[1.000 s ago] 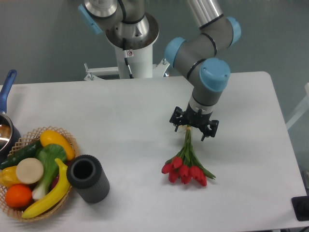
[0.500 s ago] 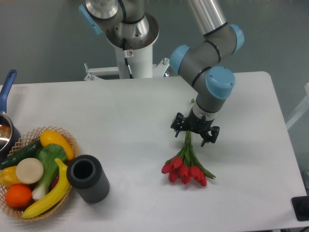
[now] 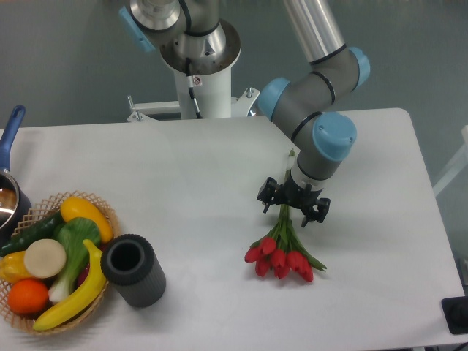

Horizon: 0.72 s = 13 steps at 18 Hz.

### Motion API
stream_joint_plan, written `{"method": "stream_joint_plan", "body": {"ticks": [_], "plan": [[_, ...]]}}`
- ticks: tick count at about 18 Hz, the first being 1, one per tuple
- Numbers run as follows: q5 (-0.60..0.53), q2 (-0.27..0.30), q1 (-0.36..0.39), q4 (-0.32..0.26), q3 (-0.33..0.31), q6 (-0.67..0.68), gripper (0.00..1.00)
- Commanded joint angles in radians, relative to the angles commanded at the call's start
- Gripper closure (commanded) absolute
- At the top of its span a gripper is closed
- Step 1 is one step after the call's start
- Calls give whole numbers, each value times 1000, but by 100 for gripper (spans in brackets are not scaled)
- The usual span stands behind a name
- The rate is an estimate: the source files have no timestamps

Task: Pick up the flowers from the table
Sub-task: 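Lower the open gripper down around the tulip stems near the blooms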

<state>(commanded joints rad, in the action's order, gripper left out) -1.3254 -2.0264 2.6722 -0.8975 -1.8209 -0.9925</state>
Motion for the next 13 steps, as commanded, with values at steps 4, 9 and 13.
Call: {"method": "stream_joint_plan", "body": {"ticks": [4, 9, 13], "plan": [[0, -11, -2, 17, -2, 2, 0], [0, -17, -8, 18, 2, -2, 19], [0, -20, -8, 20, 2, -6, 41]]}}
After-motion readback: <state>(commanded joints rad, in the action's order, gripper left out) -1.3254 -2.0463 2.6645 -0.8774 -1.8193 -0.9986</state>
